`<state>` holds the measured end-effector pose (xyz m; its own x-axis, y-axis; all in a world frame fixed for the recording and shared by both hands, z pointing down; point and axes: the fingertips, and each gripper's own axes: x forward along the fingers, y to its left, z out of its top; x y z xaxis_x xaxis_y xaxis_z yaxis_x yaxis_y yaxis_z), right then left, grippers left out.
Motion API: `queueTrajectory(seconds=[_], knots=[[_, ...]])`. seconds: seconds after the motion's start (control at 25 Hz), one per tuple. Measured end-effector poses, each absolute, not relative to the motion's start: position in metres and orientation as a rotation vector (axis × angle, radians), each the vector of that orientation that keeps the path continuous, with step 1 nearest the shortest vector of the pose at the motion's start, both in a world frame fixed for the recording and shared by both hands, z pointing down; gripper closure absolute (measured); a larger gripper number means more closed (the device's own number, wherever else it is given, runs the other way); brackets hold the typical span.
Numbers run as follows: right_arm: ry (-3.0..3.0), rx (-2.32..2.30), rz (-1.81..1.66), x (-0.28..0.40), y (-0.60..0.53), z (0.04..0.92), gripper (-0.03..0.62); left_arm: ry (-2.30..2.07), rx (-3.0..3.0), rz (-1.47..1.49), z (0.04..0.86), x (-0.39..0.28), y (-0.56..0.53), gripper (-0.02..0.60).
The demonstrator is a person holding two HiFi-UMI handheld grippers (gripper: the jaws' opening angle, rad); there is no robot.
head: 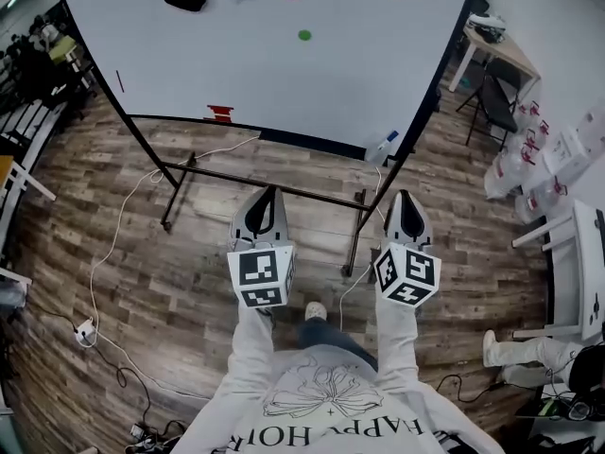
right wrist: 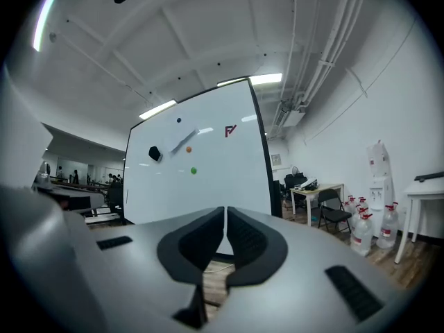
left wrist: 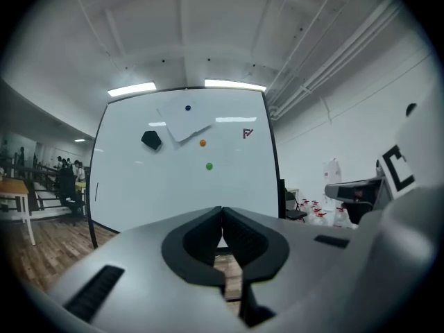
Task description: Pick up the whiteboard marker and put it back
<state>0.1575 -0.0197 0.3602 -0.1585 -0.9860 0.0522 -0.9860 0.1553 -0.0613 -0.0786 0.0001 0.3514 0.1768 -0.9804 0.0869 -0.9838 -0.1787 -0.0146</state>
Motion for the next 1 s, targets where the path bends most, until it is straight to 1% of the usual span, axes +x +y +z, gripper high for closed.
queueTrajectory(seconds=[0.24,0.68,0.72,0.84,1.0], knots=[[2.405,-2.027,-0.151,0.18,-0.092,0.365,0.6,-2.005,2.334,0.114,0.354,-0.06,-0.067,0.575],[2.376,-2.072,-0.333,0.197,-0.164,0.408,0.594,-1.932,2.302,0.201,0.39,-0.045,-0.144,0.575],[2.373,-2.082,-0.342,0.198,-0.171,0.411,0.588,-1.924,2.304,0.206,0.392,-0.044,-0.152,0.575],[2.373,-2.112,-0.371,0.197,-0.192,0.42,0.542,-1.896,2.326,0.191,0.393,-0.044,-0.178,0.575],[2.344,-2.163,-0.403,0.198,-0.22,0.43,0.515,-1.848,2.368,0.2,0.395,-0.041,-0.211,0.575]])
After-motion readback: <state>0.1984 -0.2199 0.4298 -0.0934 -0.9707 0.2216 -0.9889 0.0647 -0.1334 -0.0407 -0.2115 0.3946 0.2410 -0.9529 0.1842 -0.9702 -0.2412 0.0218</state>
